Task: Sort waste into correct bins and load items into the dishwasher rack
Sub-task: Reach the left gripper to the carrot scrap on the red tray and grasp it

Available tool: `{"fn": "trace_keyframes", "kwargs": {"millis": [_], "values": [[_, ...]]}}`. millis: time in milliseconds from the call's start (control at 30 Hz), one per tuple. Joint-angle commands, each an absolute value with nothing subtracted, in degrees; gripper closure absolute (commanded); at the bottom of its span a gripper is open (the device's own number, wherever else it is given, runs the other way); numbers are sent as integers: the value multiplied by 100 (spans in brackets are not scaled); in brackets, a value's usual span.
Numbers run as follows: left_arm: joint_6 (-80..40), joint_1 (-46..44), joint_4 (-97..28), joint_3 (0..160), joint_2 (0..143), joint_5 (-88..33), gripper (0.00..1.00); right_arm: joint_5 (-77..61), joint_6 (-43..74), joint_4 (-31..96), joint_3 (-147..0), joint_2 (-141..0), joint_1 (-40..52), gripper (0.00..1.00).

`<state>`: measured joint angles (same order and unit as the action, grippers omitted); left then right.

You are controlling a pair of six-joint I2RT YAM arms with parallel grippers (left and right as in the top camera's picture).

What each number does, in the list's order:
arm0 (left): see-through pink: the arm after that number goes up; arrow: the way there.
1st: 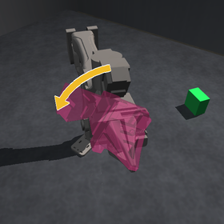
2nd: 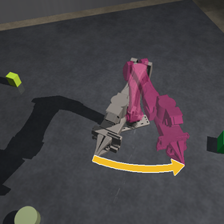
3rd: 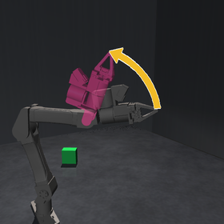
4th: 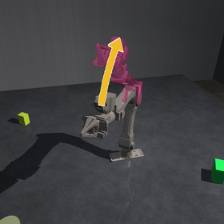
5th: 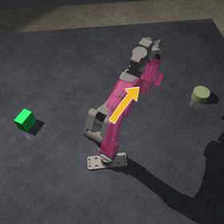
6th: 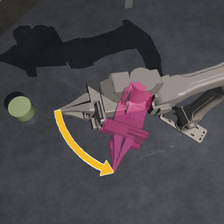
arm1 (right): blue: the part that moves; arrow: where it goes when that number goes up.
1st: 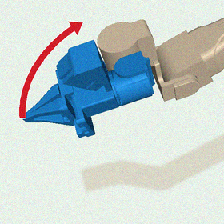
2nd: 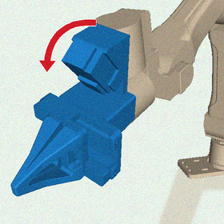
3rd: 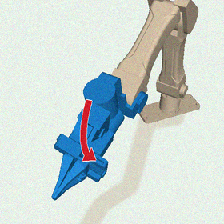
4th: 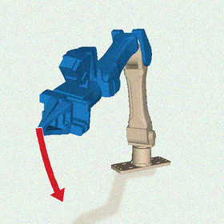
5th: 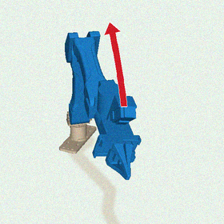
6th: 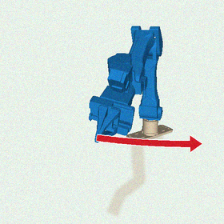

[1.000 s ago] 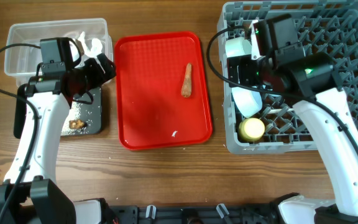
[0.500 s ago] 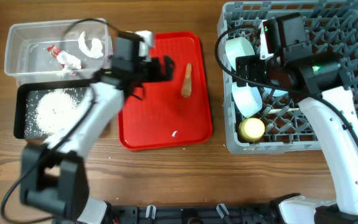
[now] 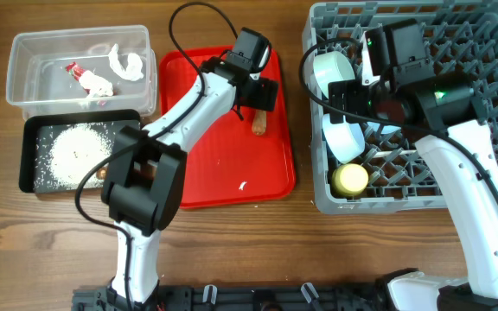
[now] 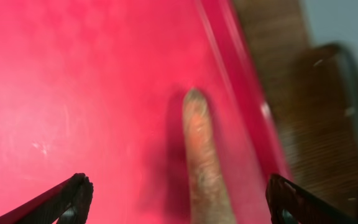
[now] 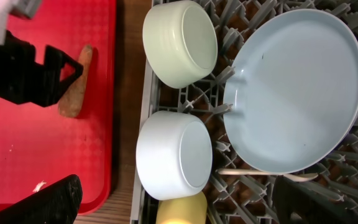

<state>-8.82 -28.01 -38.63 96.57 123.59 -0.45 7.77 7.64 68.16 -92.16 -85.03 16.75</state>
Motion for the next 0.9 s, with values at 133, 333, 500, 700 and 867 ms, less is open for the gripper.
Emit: {"fn": "trace_keyframes", "kwargs": {"millis": [133,333,500,700,867], "values": [[-460,-2814,-4246,9784,12711,73,12,738,945,6720,-9212,-8541,1662,0],[-163,-2945,-4289,9784,12857,75,17,591,943,6692,-9212,-8541,1662,0],[89,-3068,-4491,9784,13124,189,17,591,945,6707,-9212,-8541,1662,0],[128,-3052,-4589,9784,13166,419,42,591,943,6711,-9212,-8541,1662,0],[104,-3055,-4473,9784,13163,419,62,591,941,6746,-9212,-8541,1662,0]]}}
